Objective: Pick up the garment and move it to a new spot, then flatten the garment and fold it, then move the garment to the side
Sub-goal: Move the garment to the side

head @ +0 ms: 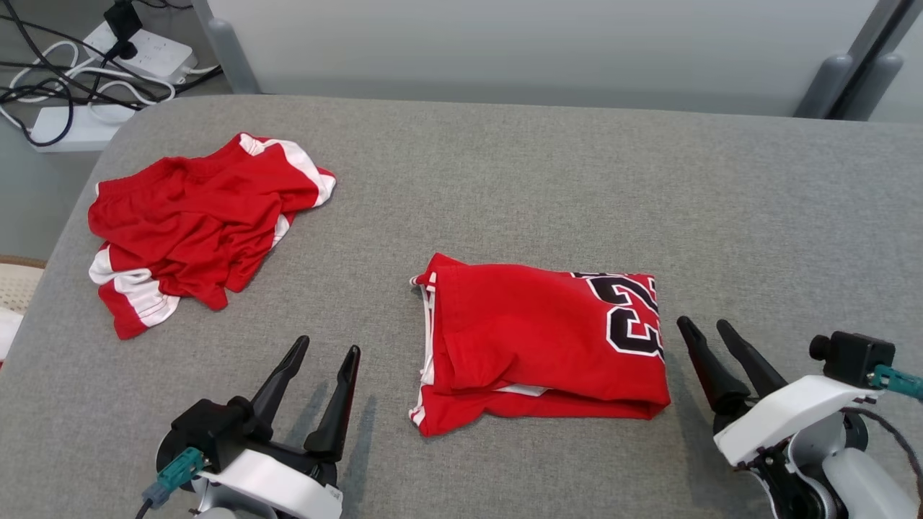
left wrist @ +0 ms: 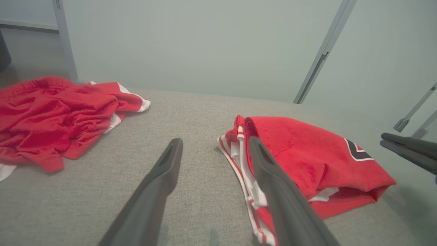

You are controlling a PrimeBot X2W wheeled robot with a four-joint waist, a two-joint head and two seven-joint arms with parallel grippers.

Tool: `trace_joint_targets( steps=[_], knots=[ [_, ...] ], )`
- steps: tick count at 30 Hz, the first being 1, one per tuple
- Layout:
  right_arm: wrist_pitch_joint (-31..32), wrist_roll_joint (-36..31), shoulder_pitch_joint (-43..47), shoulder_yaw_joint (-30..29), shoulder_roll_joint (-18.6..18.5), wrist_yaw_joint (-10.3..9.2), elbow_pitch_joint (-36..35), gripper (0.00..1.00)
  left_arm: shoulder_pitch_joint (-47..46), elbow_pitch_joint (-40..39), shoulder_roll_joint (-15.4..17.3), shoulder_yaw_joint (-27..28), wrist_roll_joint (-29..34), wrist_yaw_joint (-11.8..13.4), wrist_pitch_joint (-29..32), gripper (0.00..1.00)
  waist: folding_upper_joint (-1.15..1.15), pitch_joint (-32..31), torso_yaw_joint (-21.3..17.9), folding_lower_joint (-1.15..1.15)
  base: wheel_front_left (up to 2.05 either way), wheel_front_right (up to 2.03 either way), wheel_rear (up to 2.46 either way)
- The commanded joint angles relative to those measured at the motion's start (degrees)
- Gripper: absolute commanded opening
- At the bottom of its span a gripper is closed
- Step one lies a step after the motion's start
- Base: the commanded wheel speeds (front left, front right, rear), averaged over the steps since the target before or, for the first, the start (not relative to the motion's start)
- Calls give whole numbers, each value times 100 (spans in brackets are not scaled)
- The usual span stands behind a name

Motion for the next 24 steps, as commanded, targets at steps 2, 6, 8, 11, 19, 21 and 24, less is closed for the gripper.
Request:
trace_joint_targets(
  steps=[2, 6, 8, 11, 19, 21, 24],
  knots=[
    [122, 373, -252, 151, -176, 9, -36, 100, -282, -136, 77, 111, 19, -41, -51, 100, 0, 174, 157, 0, 0, 0, 0],
    [327, 840, -348, 264, -315, 9, 111, 100, -358, -111, 58, 66, 8, -41, -51, 100, 0, 258, 275, 0, 0, 0, 0],
    [406, 1009, -366, 357, -366, 9, 175, 100, -379, -105, 47, 57, 12, -41, -51, 100, 0, 288, 327, 0, 0, 0, 0],
    [467, 1209, -381, 525, -395, 9, 242, 100, -387, -100, 25, 50, 28, -41, -51, 100, 0, 306, 379, 0, 0, 0, 0],
    [669, 1640, -342, 922, -411, 9, 364, 85, -395, -119, 41, 72, 33, -41, -51, 100, 0, 322, 443, 0, 0, 0, 0],
    [638, 1674, -353, 1002, -432, 9, 349, 3, -401, -135, 50, 83, 31, -41, -51, 100, 0, 331, 442, 0, 0, 0, 0],
    [539, 1633, -399, 1151, -520, 9, 291, 0, -407, -162, 54, 98, 40, -41, -51, 100, 0, 358, 432, 0, 0, 0, 0]
  ],
)
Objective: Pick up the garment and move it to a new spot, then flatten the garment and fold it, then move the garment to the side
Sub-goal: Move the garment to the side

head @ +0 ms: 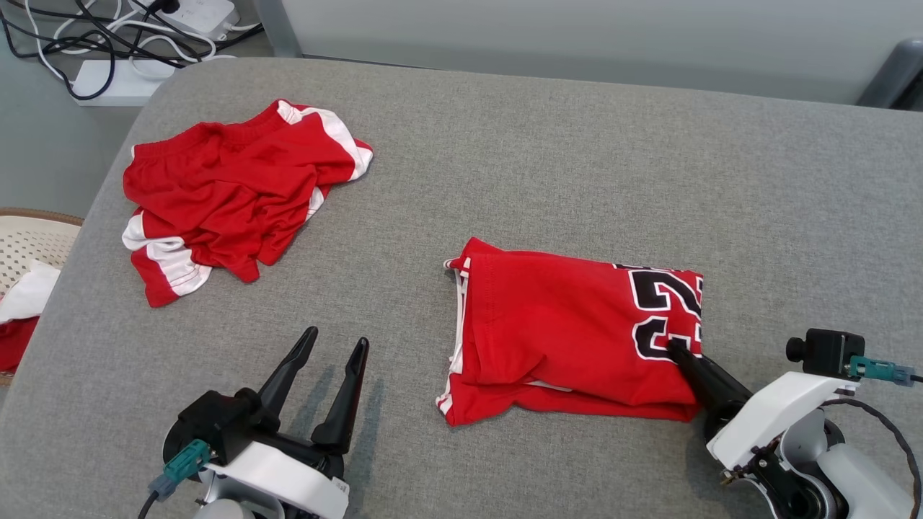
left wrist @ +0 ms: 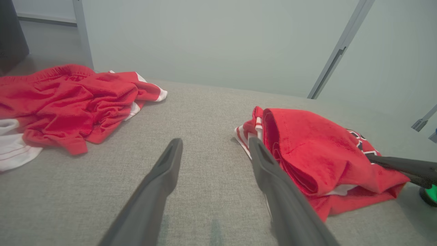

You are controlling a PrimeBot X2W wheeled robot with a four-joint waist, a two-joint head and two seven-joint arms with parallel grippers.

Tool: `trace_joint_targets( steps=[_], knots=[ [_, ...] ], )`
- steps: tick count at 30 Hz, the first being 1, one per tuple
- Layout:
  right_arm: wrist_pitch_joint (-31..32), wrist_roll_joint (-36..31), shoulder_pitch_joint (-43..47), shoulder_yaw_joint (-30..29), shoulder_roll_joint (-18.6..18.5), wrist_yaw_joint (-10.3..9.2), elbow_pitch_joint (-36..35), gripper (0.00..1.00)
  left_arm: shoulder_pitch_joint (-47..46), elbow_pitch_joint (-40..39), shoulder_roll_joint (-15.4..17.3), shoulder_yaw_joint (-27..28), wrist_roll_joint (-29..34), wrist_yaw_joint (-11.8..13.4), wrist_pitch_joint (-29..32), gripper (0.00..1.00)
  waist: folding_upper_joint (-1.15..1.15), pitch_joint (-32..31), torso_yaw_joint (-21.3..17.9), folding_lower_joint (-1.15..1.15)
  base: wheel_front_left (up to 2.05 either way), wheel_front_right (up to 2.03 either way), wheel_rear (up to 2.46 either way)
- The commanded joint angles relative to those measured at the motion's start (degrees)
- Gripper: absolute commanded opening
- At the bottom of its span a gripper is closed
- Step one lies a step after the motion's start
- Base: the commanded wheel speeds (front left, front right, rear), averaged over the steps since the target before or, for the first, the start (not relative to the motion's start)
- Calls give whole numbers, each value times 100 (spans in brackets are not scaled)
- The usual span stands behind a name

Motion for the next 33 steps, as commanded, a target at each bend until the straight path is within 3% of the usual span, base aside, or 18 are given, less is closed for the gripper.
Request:
trace_joint_targets(
  steps=[1, 11, 21, 33],
  knots=[
    [-116, -22, 24, 228, -79, 25, -63, 0, -258, -169, 83, 216, 32, -41, -51, 100, 0, 20, -11, 0, 0, 0, 0],
    [-1154, -1403, -588, 381, -752, 25, 209, 0, -314, -244, 133, 254, 37, -41, -51, 100, 0, 256, -155, 0, 0, 0, 0],
    [-1354, -2542, -1548, 393, -1064, 25, 784, 0, -486, -320, 282, 240, 73, -41, -51, 100, 0, 668, -416, 0, 0, 0, 0],
    [-1539, -3147, -2775, 76, -1325, 25, 1636, 0, -730, -523, 574, 282, 113, -41, -51, 100, 0, 1342, -763, 0, 0, 0, 0]
  ],
)
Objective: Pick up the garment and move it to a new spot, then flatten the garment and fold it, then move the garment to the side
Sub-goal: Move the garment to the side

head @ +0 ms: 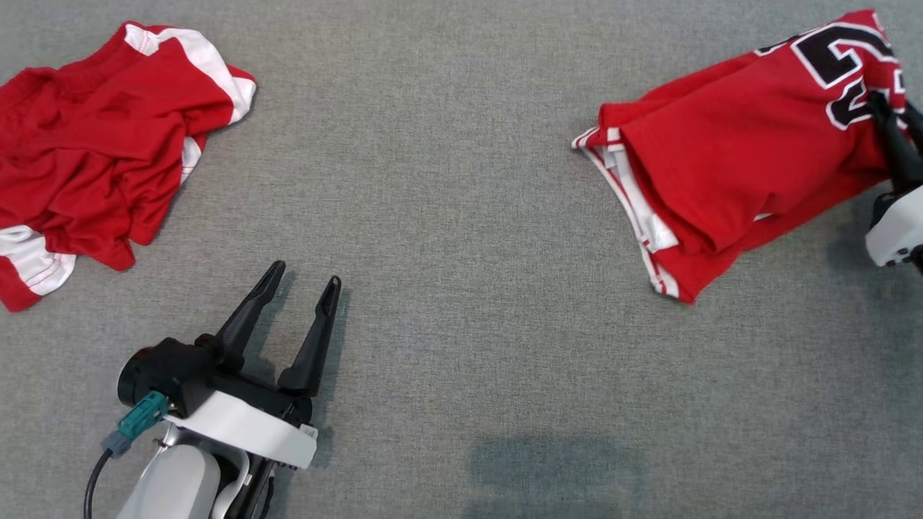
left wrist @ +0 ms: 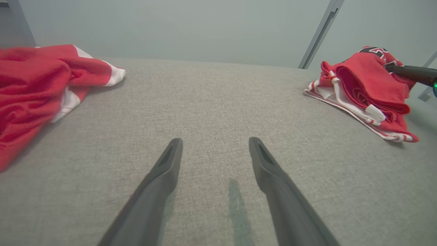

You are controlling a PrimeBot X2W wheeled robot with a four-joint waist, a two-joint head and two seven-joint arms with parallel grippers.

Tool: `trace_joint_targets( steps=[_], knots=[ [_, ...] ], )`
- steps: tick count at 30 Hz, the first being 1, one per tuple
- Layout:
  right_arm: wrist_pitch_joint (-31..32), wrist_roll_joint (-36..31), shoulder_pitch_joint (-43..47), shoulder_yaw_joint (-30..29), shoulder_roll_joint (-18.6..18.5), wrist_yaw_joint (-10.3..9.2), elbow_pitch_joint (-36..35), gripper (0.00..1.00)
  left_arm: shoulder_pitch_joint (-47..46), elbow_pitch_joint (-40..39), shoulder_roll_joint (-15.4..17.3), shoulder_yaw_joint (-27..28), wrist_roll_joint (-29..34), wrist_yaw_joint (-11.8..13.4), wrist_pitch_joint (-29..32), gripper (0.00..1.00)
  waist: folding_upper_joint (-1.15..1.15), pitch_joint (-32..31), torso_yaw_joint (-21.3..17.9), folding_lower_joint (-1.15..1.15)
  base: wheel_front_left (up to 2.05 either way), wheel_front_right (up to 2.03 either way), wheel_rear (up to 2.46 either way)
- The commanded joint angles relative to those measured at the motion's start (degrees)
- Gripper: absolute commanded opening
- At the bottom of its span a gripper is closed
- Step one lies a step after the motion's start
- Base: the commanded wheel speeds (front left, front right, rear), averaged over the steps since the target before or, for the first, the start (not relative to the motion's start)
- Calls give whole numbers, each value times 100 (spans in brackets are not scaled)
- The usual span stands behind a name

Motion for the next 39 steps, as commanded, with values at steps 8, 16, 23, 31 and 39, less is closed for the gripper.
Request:
trace_joint_targets(
  steps=[8, 16, 23, 31, 39],
  knots=[
    [-157, -483, -613, -354, -638, 22, 494, 0, -252, -277, 378, 213, 69, -41, -51, 100, 0, 499, -116, 0, 0, 0, 0],
    [-179, -808, -1004, -888, -1289, 22, 651, 0, -221, -385, 574, 274, 81, -35, -40, 100, 0, 796, -204, 0, 0, 0, 0],
    [-180, -1106, -1240, -1140, -1688, 22, 717, 0, -215, -516, 669, 246, 88, -34, 38, 100, 0, 988, -267, 0, 0, 0, 0],
    [-49, -1460, -1420, -1363, -1927, 22, 645, 0, -190, -641, 796, 242, 75, -20, 124, 100, 0, 1165, -393, 0, 0, 0, 0],
    [198, -2304, -1454, -1648, -1616, 22, 1102, 0, -277, -774, 841, 200, 60, -15, 161, 100, 0, 1361, -433, 0, 0, 0, 0]
  ],
)
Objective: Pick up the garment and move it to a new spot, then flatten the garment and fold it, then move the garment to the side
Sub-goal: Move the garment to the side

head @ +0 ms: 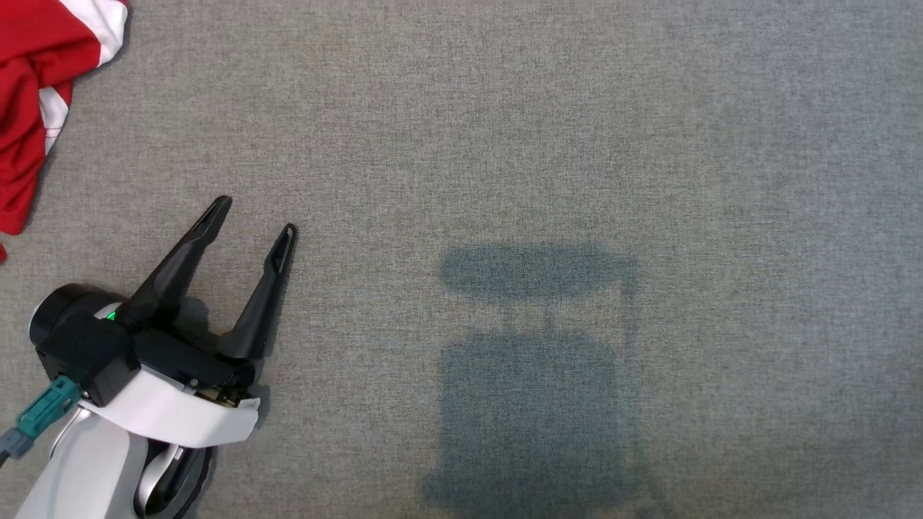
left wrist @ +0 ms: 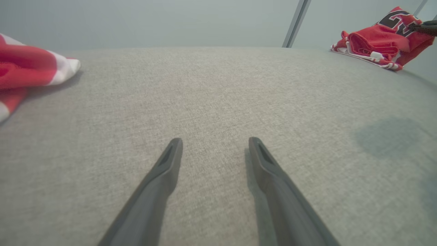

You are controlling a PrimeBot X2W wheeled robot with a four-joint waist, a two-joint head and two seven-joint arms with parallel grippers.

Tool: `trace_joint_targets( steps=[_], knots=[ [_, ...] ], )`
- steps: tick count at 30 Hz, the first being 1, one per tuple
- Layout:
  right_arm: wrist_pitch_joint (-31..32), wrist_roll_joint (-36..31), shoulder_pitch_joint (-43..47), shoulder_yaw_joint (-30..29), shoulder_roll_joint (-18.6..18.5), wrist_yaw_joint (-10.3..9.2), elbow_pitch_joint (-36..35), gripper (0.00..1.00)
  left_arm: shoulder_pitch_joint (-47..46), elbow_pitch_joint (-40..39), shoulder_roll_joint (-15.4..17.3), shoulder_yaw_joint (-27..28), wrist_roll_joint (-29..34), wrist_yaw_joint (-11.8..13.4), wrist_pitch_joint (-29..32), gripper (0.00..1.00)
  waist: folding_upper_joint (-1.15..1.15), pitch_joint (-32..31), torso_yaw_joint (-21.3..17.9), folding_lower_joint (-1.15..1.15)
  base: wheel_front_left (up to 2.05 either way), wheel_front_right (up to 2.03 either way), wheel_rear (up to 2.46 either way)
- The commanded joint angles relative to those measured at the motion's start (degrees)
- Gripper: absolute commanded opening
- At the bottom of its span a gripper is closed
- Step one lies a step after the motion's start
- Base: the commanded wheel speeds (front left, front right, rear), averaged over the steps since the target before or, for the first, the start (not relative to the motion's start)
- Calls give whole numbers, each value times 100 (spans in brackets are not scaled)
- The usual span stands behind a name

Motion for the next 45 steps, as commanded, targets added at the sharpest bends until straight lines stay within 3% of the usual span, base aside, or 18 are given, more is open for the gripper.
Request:
trace_joint_targets(
  steps=[1, 12, 13, 14, 15, 20, 25, 32, 40, 45],
  knots=[
    [48, -267, 70, -120, -165, 16, 83, 0, -69, 303, 8, 51, 17, 26, 143, 100, -1, 30, 1, 0, 0, 0, 0],
    [57, -2097, -138, -1539, 572, 16, 714, 0, -112, 302, 64, 23, -12, 34, 140, 100, -1, 22, 52, 0, 0, 0, 0],
    [79, -2251, -134, -1677, 608, 16, 727, 22, -119, 299, 61, 15, -10, 39, 139, 100, -1, 16, 63, 0, 0, 0, 0],
    [116, -2385, -131, -1828, 647, 16, 741, 51, -124, 295, 59, 7, -6, 45, 138, 100, -1, 9, 76, 0, 0, 0, 0],
    [149, -2510, -131, -2013, 677, 16, 741, 100, -128, 290, 56, 4, 0, 56, 134, 100, -1, 3, 88, 0, 0, 0, 0],
    [108, -3088, 24, -2776, 913, 16, 646, 100, -123, 271, 16, 51, -1, 113, 68, 100, -1, -139, 148, 0, 0, 0, 0],
    [47, -3553, 254, -3474, 1149, 16, 500, 100, -82, 141, -80, 198, 13, 346, 16, 100, -1, -385, 189, 0, 0, 0, 0],
    [-141, -3803, 585, -4132, 1433, 16, 287, 100, 76, -285, -205, 275, 15, 584, 1, 100, -1, -738, 268, 0, 0, 0, 0],
    [-333, -3662, 1108, -4577, 1730, 16, -311, 100, 299, -560, -394, 305, -155, 785, 32, 100, -1, -1329, 453, 0, 0, 0, 0],
    [-351, -3018, 1720, -4366, 2079, 16, -1203, 100, 423, -423, -521, 323, -314, 791, 9, 100, -1, -1799, 544, 0, 0, 0, 0]
  ],
)
